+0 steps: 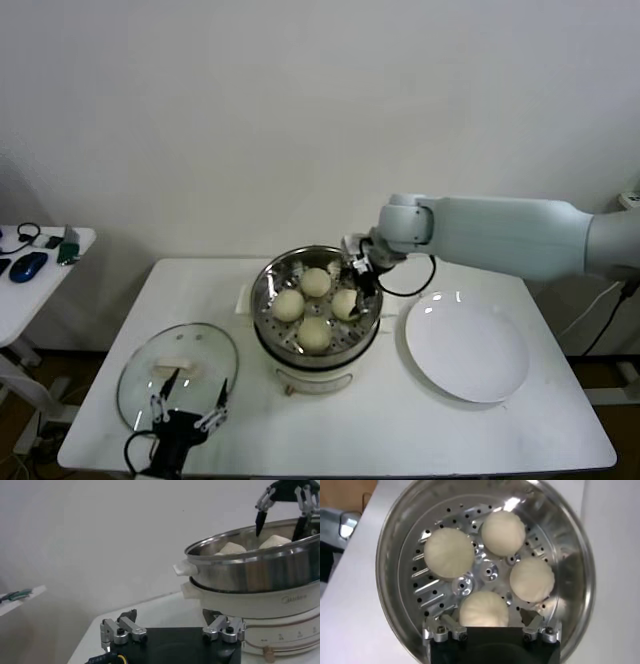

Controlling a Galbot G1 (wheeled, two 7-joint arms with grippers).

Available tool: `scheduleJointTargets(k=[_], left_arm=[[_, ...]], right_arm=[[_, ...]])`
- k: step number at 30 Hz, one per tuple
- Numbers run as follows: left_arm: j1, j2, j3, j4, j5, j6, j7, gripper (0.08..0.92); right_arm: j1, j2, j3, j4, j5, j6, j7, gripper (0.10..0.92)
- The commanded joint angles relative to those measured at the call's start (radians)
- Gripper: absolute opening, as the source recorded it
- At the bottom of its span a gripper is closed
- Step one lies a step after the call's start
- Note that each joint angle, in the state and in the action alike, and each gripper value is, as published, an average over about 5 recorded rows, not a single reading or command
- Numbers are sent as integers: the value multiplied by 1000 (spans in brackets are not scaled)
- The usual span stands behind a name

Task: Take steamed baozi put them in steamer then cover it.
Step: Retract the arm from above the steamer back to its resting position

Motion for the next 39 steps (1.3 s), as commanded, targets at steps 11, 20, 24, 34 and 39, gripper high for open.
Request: scheduleJointTargets(k=[11,20,24,34,39], left_arm=[[-20,12,9,5,-7,24,-12,823],[-72,40,-2,15,-26,14,-44,823],[-87,49,-8,14,-32,17,-44,823],[-87,52,-20,10,-17,-3,-68,823],[-64,63,-33,12,-5,-42,-85,823]], right_arm=[[-389,-351,821,133,219,-219,757,823],[-1130,-616,1443,295,115,21,817,823],[-1608,-591,1871,324,50,133,779,823],[-2233,-243,2354,337,-121,452,667,823],[-2331,-98,2342,351,-166,562,640,823]])
